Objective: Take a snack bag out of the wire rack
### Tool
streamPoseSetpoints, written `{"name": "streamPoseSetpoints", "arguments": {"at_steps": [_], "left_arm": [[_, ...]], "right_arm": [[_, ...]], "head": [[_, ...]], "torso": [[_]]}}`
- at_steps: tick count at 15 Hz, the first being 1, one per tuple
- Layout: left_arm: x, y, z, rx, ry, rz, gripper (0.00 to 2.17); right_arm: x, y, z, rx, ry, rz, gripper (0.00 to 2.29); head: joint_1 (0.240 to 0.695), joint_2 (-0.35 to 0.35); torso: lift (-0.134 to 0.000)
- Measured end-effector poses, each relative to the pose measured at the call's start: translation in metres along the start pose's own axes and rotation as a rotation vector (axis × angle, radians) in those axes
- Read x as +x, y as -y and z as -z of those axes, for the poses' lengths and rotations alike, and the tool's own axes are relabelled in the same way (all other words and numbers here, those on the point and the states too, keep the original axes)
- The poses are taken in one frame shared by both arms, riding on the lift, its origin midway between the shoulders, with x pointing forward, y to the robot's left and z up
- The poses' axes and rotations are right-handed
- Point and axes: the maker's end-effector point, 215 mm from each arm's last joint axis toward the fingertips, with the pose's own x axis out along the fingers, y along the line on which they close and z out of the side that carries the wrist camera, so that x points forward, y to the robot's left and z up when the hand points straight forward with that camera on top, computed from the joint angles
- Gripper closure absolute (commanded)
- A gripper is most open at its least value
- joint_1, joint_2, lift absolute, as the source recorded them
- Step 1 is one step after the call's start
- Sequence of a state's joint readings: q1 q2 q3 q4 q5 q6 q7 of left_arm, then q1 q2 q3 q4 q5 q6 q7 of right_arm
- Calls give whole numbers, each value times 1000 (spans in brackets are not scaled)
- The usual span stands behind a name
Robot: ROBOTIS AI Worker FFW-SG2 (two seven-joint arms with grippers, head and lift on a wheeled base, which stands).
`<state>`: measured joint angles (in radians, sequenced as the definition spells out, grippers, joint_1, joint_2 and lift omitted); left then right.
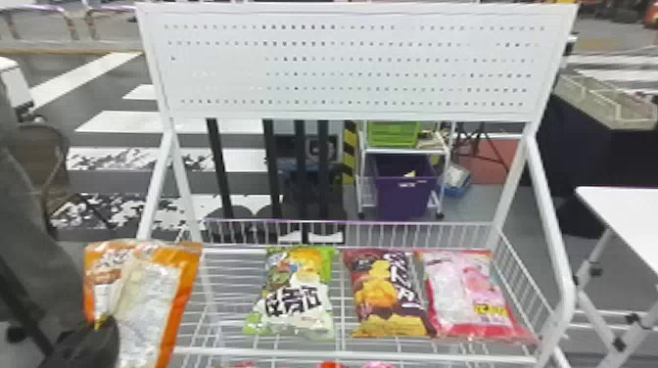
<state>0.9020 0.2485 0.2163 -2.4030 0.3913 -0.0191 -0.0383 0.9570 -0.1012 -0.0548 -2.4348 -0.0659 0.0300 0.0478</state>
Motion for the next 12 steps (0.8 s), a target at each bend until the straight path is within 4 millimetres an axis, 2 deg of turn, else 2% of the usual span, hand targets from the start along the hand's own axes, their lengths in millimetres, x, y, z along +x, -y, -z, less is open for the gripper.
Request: {"name": "streamPoseSetpoints", "arguments": {"at_steps": [9,12], "left_arm": [[0,0,0,1,1,1,1885],[1,1,-1,0,3,4,1885]], "right_arm": [[1,1,4,-3,-10,-2,151],[13,-2,30,11,-65,-10,151]], "head": [[499,0],[499,0]], "torso": [[0],[0]]}}
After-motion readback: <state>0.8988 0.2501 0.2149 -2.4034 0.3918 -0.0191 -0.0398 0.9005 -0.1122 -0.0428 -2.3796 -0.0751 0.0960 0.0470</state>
